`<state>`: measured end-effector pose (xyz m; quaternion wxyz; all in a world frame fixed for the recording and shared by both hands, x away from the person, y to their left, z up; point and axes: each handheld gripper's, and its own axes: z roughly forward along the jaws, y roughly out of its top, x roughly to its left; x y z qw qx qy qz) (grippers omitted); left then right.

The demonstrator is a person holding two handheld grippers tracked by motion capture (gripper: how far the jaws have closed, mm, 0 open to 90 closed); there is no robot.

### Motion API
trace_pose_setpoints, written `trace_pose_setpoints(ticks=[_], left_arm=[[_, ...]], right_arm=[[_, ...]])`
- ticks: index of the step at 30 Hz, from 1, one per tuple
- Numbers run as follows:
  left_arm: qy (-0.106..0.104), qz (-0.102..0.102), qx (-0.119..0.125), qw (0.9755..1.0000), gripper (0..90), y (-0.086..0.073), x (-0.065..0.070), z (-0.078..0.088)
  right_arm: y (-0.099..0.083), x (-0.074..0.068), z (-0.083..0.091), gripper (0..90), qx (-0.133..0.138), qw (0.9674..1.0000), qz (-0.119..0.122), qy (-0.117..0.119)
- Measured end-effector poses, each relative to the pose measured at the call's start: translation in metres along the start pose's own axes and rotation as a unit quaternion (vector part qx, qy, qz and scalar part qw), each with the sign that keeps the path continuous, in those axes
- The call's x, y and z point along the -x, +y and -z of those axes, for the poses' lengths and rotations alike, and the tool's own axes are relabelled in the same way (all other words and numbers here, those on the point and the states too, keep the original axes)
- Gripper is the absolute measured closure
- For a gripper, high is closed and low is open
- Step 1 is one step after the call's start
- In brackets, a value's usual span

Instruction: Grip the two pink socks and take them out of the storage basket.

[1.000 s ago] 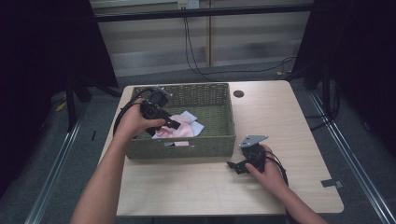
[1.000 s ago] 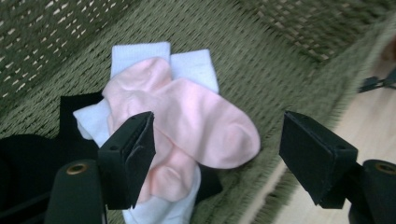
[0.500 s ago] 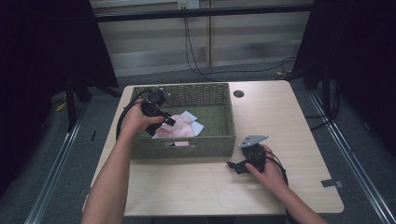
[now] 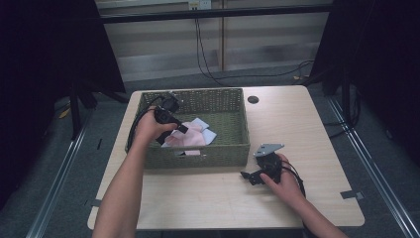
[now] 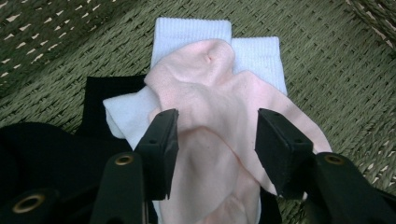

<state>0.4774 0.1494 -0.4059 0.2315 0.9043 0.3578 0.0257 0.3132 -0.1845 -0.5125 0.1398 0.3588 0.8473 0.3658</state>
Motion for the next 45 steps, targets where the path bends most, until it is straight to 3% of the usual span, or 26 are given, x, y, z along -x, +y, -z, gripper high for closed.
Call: trace_pose_setpoints(ticks=[8, 15, 16, 17, 18, 21, 29, 35, 40, 43, 45], left_arm=[[0.007, 0.007, 0.002, 0.9999, 55.1, 0.003, -0.001, -0.005], [0.009, 0.014, -0.019, 0.9997, 63.5, 0.004, 0.002, -0.009], [0.009, 0.015, -0.022, 0.9996, 65.4, 0.003, 0.002, -0.009], [0.009, 0.016, -0.027, 0.9995, 73.6, 0.003, 0.002, -0.009], [0.011, 0.019, -0.029, 0.9994, 73.6, 0.003, 0.003, -0.008], [0.013, 0.019, -0.035, 0.9991, 82.8, 0.004, 0.003, -0.005], [0.014, 0.024, -0.033, 0.9991, 89.0, 0.004, 0.001, 0.01], [0.016, 0.019, -0.043, 0.9988, 89.8, 0.006, 0.004, 0.01], [0.004, 0.022, -0.042, 0.9989, 88.6, 0.004, 0.002, 0.008], [0.013, 0.016, -0.024, 0.9995, 69.1, 0.001, 0.001, 0.005], [0.008, 0.007, -0.036, 0.9993, 61.5, -0.002, -0.002, 0.002]], right_arm=[[0.0, 0.0, 0.0, 10.1, 0.0, 1.0, 0.0, 0.001], [0.0, 0.0, 0.0, 10.1, 0.0, 1.0, 0.001, 0.001], [0.0, 0.0, 0.0, 10.1, 0.0, 1.0, 0.0, 0.001], [0.0, 0.0, 0.0, 10.1, 0.0, 1.0, 0.001, 0.001], [0.0, 0.0, 0.0, 10.1, 0.0, 1.0, 0.001, 0.001], [0.0, 0.0, 0.0, 10.1, -0.001, 1.0, 0.0, 0.001], [0.0, 0.0, 0.0, 10.1, 0.0, 1.0, 0.001, 0.001], [0.0, 0.0, 0.0, 10.1, 0.0, 1.0, 0.001, 0.001], [0.0, 0.0, 0.0, 10.1, 0.0, 1.0, 0.001, 0.001], [0.0, 0.0, 0.0, 10.1, 0.0, 1.0, 0.001, 0.001], [0.0, 0.0, 0.0, 10.1, 0.0, 1.0, 0.001, 0.001]])
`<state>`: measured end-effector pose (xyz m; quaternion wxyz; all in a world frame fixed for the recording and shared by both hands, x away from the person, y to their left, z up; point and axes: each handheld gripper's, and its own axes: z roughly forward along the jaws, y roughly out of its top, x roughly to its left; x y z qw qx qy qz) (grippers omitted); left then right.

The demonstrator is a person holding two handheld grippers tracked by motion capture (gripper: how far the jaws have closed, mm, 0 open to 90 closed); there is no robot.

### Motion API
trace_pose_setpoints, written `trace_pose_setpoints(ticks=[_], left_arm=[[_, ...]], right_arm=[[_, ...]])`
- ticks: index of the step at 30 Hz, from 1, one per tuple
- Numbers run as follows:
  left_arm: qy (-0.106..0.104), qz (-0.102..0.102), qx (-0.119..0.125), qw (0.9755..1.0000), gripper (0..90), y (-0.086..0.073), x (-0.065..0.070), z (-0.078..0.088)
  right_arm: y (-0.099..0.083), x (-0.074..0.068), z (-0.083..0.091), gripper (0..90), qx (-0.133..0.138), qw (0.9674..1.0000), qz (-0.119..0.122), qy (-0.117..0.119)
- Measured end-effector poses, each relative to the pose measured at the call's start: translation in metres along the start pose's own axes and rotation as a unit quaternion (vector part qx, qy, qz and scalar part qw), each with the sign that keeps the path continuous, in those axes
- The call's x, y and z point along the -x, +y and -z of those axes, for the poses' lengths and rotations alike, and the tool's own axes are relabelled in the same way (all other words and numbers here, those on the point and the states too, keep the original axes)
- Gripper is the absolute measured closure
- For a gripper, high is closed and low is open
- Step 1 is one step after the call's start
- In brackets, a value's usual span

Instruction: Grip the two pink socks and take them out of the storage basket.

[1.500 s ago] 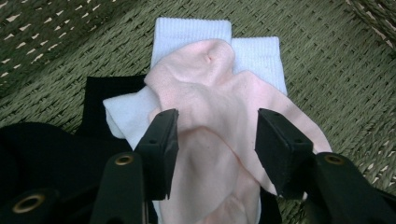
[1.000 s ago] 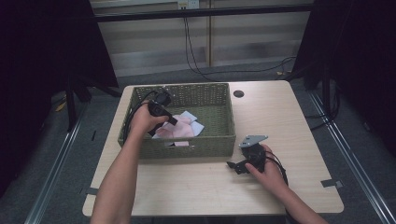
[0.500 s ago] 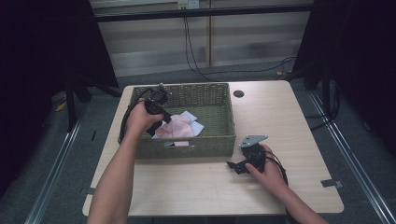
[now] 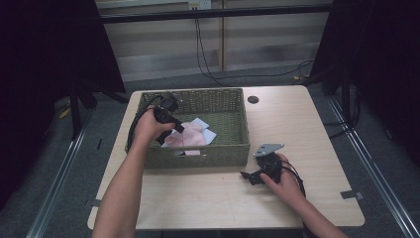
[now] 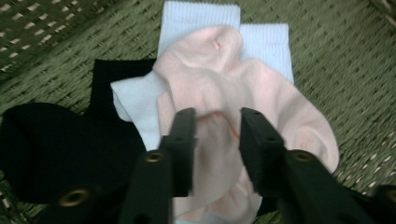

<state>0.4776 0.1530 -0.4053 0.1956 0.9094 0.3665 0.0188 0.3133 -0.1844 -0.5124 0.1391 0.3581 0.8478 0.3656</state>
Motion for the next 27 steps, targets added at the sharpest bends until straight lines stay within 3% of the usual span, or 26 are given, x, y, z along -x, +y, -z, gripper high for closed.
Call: trace_pose_setpoints(ticks=[2, 4, 5, 8, 9, 12, 21, 27], left_arm=[[-0.008, 0.0, -0.01, 0.9999, 51.3, -0.003, -0.002, -0.004], [-0.008, 0.003, -0.018, 0.9998, 49.3, -0.006, -0.004, -0.008], [-0.014, 0.002, -0.038, 0.9992, 54.3, -0.009, -0.004, -0.013], [-0.012, 0.001, -0.054, 0.9985, 76.4, -0.01, -0.005, -0.015], [-0.016, 0.007, -0.06, 0.9981, 76.4, -0.011, -0.005, -0.014], [-0.017, 0.018, -0.059, 0.998, 83.6, -0.01, -0.007, -0.008], [-0.027, 0.037, -0.05, 0.9977, 84.4, -0.009, -0.008, 0.019], [-0.036, 0.027, -0.052, 0.9976, 84.4, -0.007, -0.004, 0.024]], right_arm=[[0.0, 0.0, 0.0, 10.1, 0.0, 1.0, 0.0, 0.0], [0.0, 0.0, 0.0, 10.1, 0.0, 1.0, 0.0, 0.0], [0.0, 0.0, 0.0, 10.1, -0.001, 1.0, -0.001, 0.0], [0.0, 0.0, 0.0, 10.1, -0.001, 1.0, -0.001, 0.0], [0.0, 0.0, 0.0, 10.1, -0.001, 1.0, -0.001, 0.0], [0.0, 0.0, 0.0, 10.1, -0.001, 1.0, -0.001, 0.0], [0.0, 0.0, 0.0, 10.1, 0.0, 1.0, 0.0, 0.0], [0.0, 0.0, 0.0, 10.1, 0.0, 1.0, 0.0, 0.0]])
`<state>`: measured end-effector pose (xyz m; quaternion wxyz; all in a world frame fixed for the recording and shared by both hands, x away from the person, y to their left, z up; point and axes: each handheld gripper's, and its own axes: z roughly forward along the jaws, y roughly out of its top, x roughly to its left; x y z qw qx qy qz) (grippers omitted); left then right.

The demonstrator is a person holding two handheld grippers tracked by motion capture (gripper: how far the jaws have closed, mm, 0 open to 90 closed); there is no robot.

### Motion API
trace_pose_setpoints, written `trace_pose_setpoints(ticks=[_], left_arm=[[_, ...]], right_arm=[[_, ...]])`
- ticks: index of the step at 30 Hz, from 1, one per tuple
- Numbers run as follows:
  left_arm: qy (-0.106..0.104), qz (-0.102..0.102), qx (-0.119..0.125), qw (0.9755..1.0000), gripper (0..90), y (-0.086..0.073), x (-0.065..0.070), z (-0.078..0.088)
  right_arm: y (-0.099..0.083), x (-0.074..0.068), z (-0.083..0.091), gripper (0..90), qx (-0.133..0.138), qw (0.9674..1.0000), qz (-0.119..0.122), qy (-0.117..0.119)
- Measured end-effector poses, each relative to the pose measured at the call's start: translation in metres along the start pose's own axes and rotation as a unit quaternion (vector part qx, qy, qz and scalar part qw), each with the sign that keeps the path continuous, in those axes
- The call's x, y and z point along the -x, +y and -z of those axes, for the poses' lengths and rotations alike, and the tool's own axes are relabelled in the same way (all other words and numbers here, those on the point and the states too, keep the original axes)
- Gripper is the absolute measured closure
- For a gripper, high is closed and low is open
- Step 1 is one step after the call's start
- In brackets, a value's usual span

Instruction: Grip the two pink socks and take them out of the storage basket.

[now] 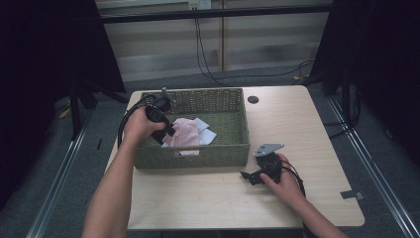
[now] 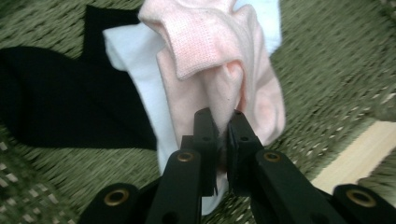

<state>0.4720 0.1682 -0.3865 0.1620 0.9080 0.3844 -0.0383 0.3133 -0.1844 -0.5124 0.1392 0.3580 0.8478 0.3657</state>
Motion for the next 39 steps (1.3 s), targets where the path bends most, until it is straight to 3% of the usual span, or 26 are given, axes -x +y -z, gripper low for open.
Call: trace_pose_setpoints(ticks=[7, 10, 14, 19, 24, 30, 33, 36, 39], left_arm=[[0.007, 0.011, 0.003, 0.9999, 82.6, -0.002, -0.004, -0.014], [0.011, 0.015, 0.013, 0.9997, 71.6, -0.003, -0.007, -0.016], [0.003, 0.014, 0.041, 0.999, 69.8, 0.0, -0.005, -0.008], [0.009, 0.02, 0.06, 0.998, 67.7, 0.006, 0.0, 0.004], [0.003, 0.017, 0.04, 0.9991, 67.6, 0.01, 0.005, -0.005], [0.004, 0.042, 0.029, 0.9987, 62.0, 0.01, 0.001, -0.028], [0.009, 0.036, 0.021, 0.9991, 65.8, 0.012, 0.002, -0.033], [-0.007, 0.038, 0.022, 0.999, 86.7, 0.015, 0.005, -0.033], [-0.008, 0.039, 0.026, 0.9989, 88.6, 0.015, 0.007, -0.028]], right_arm=[[0.0, 0.0, 0.0, 10.1, -0.001, 1.0, 0.0, -0.001], [0.0, 0.0, 0.0, 10.1, 0.0, 1.0, 0.0, 0.0], [0.0, 0.0, 0.0, 10.1, 0.0, 1.0, 0.0, 0.0], [0.0, 0.0, 0.0, 10.1, 0.0, 1.0, 0.0, 0.0], [0.0, 0.0, 0.0, 10.1, 0.0, 1.0, 0.0, 0.0], [0.0, 0.0, 0.0, 10.1, 0.0, 1.0, 0.001, 0.0], [0.0, 0.0, 0.0, 10.1, -0.001, 1.0, -0.001, 0.001], [0.0, 0.0, 0.0, 10.1, -0.001, 1.0, -0.001, 0.0], [0.0, 0.0, 0.0, 10.1, -0.001, 1.0, -0.001, 0.001]])
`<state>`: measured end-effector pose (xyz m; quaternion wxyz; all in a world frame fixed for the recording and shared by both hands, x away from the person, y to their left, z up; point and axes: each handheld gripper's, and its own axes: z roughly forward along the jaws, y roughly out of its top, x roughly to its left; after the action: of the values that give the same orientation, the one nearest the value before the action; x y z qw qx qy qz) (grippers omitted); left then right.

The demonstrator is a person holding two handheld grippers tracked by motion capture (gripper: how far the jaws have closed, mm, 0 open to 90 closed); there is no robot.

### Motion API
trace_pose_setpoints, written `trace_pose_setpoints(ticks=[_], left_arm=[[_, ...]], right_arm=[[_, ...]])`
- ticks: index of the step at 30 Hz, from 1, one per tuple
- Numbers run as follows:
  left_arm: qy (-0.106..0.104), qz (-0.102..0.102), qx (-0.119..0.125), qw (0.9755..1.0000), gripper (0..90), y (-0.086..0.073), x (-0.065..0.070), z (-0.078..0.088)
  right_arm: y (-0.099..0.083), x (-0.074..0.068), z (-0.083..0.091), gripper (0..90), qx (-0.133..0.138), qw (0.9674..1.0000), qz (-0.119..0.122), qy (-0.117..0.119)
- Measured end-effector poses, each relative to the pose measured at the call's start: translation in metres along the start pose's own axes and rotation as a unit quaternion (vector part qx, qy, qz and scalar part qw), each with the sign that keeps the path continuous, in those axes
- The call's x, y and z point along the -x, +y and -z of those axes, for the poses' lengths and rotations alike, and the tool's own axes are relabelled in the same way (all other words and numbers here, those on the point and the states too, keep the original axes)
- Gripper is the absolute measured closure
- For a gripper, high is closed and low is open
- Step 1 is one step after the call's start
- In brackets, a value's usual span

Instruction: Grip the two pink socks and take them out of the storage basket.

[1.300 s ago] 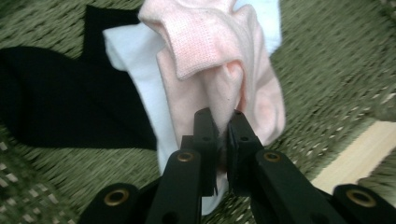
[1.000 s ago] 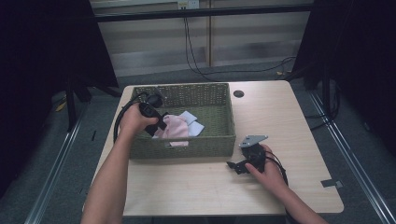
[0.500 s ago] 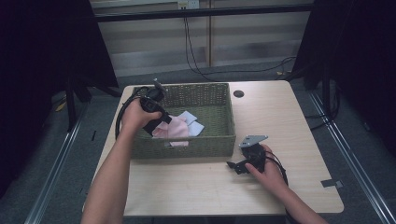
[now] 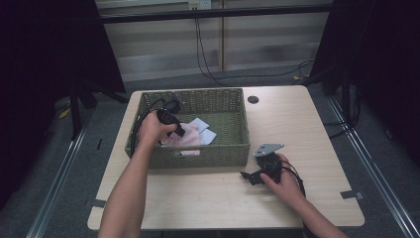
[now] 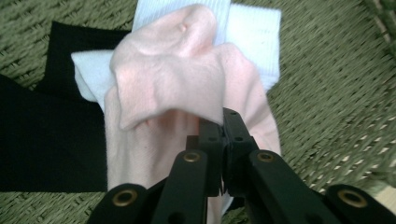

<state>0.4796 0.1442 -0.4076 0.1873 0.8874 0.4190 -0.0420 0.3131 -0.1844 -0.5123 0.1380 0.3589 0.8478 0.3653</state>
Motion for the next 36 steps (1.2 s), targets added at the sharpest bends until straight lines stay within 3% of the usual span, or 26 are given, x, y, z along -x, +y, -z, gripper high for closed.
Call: trace_pose_setpoints(ticks=[5, 8, 14, 22, 24, 36], left_arm=[[-0.004, -0.013, -0.003, 0.9999, 88.8, 0.004, 0.007, 0.024], [-0.023, -0.022, 0.007, 0.9995, 88.7, 0.007, 0.014, 0.041], [-0.028, -0.033, 0.017, 0.9989, 88.7, 0.011, 0.024, 0.071], [-0.03, -0.038, 0.023, 0.9986, 88.7, 0.014, 0.034, 0.094], [-0.04, -0.041, 0.028, 0.9979, 88.6, 0.014, 0.036, 0.098], [-0.039, -0.058, 0.029, 0.9972, 88.5, 0.023, 0.052, 0.128]], right_arm=[[0.0, 0.0, 0.0, 10.1, 0.001, 1.0, 0.002, 0.0], [0.0, 0.0, 0.0, 10.1, 0.001, 1.0, 0.001, 0.0], [0.0, 0.0, 0.0, 10.1, 0.001, 1.0, 0.002, 0.0], [0.0, 0.0, 0.0, 10.1, 0.001, 1.0, 0.002, 0.0], [0.0, 0.0, 0.0, 10.1, 0.0, 1.0, 0.002, -0.001], [0.0, 0.0, 0.0, 10.1, -0.001, 1.0, 0.002, -0.001]])
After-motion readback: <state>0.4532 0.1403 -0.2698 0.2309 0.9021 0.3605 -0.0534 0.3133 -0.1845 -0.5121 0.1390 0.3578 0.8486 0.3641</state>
